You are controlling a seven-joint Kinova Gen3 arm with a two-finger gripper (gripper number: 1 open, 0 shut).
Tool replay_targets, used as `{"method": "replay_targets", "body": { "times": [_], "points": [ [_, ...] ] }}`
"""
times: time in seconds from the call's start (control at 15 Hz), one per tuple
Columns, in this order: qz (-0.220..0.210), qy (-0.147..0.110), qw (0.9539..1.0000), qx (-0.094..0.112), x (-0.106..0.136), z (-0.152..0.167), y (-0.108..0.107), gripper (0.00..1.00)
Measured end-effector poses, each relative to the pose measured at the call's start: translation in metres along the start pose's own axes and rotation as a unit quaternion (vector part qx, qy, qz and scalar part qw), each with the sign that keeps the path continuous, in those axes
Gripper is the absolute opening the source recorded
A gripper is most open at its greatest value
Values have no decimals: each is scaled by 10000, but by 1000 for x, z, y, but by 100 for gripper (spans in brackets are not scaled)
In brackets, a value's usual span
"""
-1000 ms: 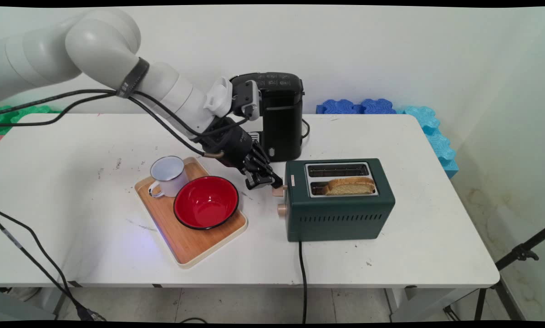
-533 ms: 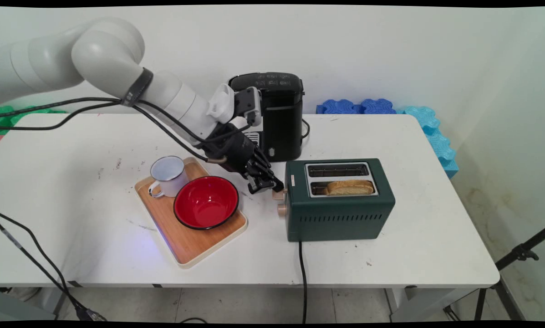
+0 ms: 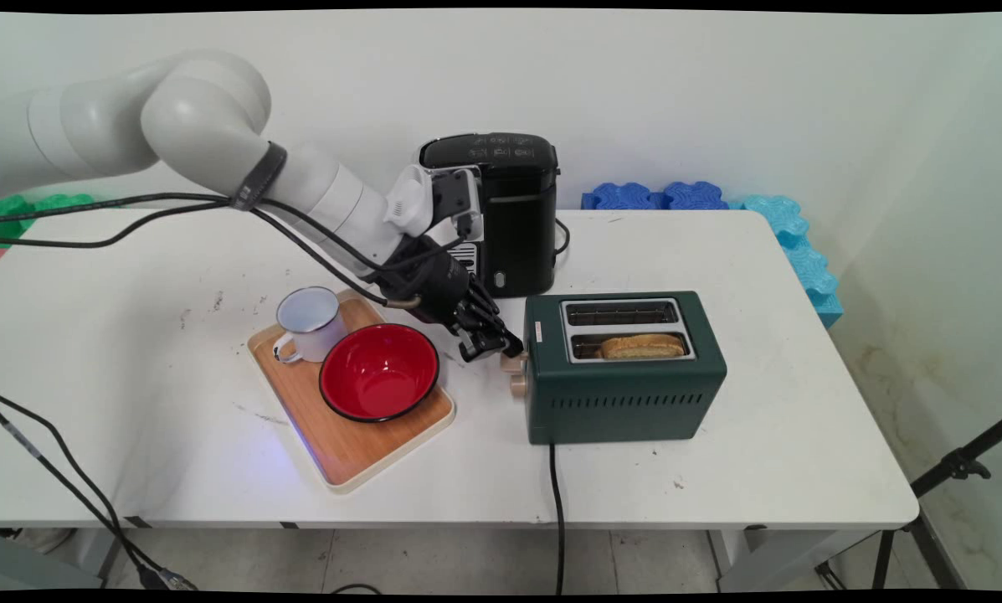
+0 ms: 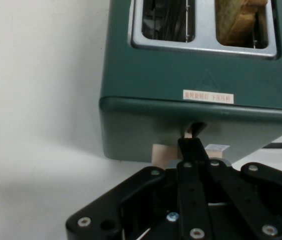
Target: Press the toaster switch
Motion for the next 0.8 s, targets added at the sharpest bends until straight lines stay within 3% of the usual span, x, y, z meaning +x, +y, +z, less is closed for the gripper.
{"method": "replay_targets", "body": {
  "times": [0.8],
  "points": [
    [-218, 47, 9997, 66, -14, 10, 0, 0]
  ]
}}
